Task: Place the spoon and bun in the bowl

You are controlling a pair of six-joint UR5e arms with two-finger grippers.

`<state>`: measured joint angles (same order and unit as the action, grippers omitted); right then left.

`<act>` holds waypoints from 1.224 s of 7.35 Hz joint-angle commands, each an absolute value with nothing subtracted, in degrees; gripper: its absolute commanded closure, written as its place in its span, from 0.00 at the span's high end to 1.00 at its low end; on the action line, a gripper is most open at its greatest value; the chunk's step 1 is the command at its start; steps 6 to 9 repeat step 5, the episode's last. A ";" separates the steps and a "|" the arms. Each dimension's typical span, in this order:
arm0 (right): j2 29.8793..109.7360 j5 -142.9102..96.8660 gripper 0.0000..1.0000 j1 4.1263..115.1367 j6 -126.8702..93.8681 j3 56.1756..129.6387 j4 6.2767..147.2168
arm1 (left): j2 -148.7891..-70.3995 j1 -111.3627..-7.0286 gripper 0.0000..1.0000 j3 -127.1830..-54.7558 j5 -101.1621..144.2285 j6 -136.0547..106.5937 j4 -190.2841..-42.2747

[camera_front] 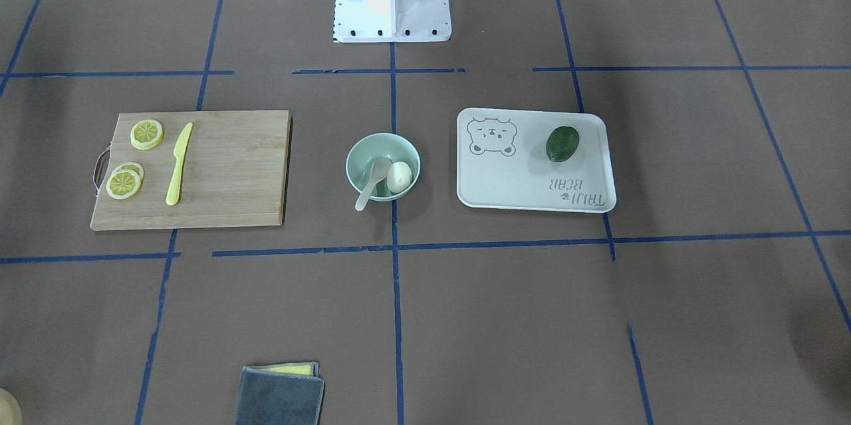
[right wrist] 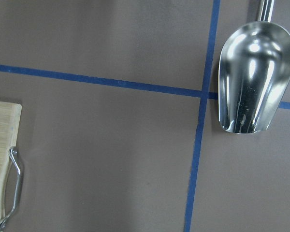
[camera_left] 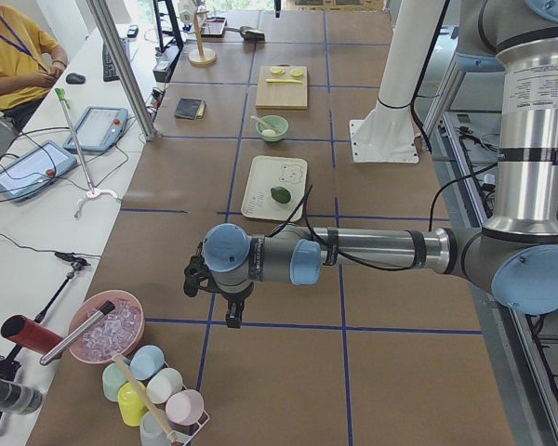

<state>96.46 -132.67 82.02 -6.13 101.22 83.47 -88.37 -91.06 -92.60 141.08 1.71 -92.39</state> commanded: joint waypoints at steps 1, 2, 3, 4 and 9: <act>95.89 -132.45 1.00 83.32 -0.71 101.34 88.58 | -88.33 -91.05 1.00 -93.07 140.98 1.76 -92.29; 95.45 -132.54 1.00 83.49 -0.70 101.42 88.68 | -88.59 -91.05 1.00 -93.34 141.06 1.76 -92.29; 95.01 -132.63 1.00 83.50 -0.70 101.16 88.68 | -88.77 -91.05 1.00 -94.12 141.06 1.76 -92.20; 94.92 -132.63 1.00 83.50 -0.70 100.99 88.59 | -88.77 -91.05 1.00 -94.74 140.98 1.76 -92.02; 94.92 -132.89 1.00 83.50 -0.70 100.99 88.68 | -88.68 -91.05 1.00 -95.53 140.80 1.67 -91.93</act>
